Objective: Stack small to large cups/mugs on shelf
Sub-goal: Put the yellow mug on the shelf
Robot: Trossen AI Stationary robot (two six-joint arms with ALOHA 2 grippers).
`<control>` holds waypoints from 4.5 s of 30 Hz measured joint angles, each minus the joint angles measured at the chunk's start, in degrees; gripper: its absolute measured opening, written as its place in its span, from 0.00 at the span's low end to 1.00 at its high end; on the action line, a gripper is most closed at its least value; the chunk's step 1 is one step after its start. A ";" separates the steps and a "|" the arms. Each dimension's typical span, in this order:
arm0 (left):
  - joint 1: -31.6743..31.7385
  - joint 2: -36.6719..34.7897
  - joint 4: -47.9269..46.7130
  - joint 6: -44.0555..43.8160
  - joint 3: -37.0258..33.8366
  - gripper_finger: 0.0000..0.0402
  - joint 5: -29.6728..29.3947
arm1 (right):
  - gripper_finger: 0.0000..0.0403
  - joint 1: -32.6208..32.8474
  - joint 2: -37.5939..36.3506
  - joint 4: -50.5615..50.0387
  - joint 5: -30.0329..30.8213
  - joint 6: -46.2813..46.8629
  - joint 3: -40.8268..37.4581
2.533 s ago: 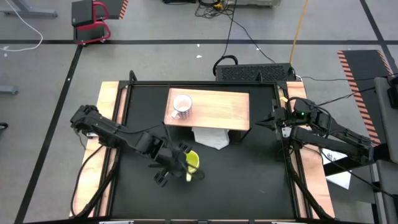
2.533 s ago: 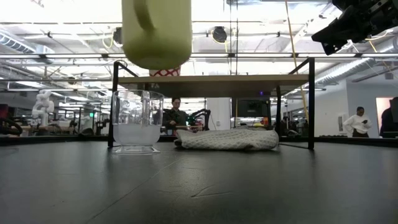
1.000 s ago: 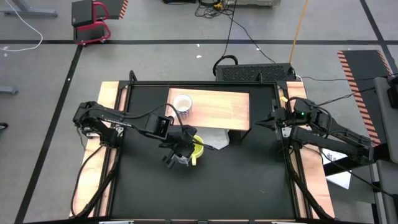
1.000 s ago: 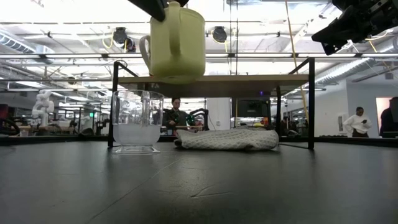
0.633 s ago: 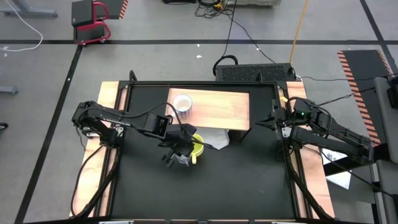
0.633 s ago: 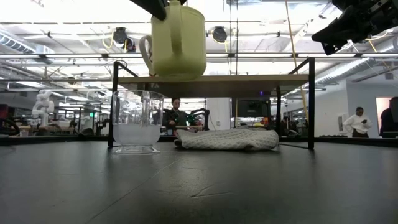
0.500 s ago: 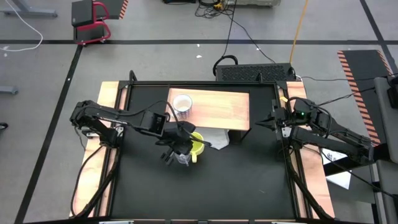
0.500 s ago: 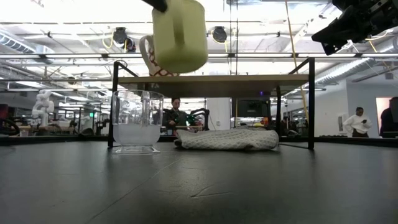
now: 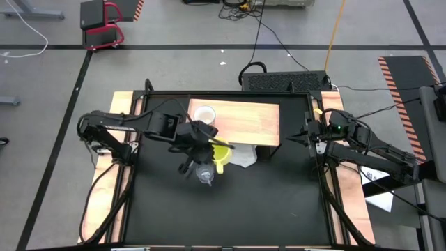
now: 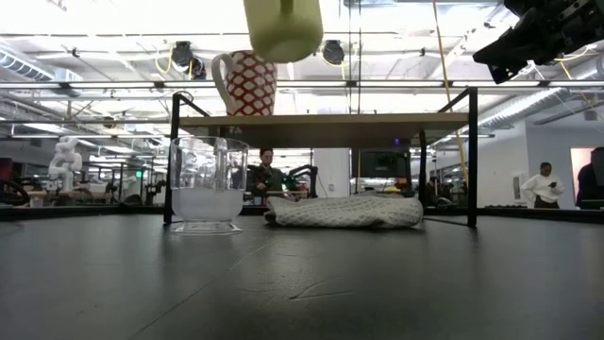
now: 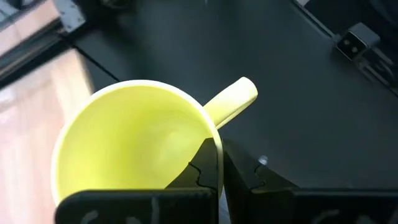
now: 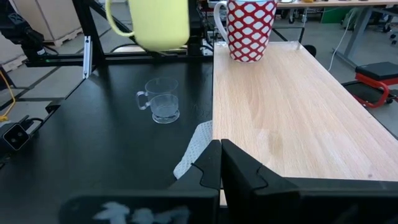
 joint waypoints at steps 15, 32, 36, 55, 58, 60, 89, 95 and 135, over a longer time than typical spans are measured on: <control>1.76 0.03 -1.03 -0.47 -0.45 0.01 1.52 | 0.00 0.01 0.00 0.00 0.02 0.02 0.00; 3.91 0.03 0.95 1.20 -0.49 0.01 1.52 | 0.00 0.00 0.00 0.00 0.02 0.02 0.00; 5.13 0.03 0.95 1.56 -0.49 0.01 1.52 | 0.00 0.00 0.00 0.00 0.02 -0.04 0.00; 11.52 2.86 6.35 5.03 -0.54 0.01 3.15 | 0.00 0.01 0.00 0.02 0.04 -0.20 0.00; 12.10 3.84 6.35 5.24 -0.56 0.01 3.20 | 0.00 -0.01 -0.02 0.02 0.04 -0.20 0.00; 12.53 4.27 6.65 5.41 -0.51 0.01 3.24 | 0.00 0.00 0.00 0.00 0.04 -0.20 -0.01; 14.09 5.06 1.46 4.93 -0.51 0.01 3.47 | 0.00 0.01 -0.02 0.00 0.07 -0.17 0.00; 14.09 5.29 0.47 4.44 -0.51 0.01 3.47 | 0.00 0.01 -0.02 0.00 0.07 -0.17 0.00; 17.41 9.10 -4.17 4.32 8.86 0.01 6.07 | 0.00 -0.01 0.00 0.02 0.07 -0.17 0.00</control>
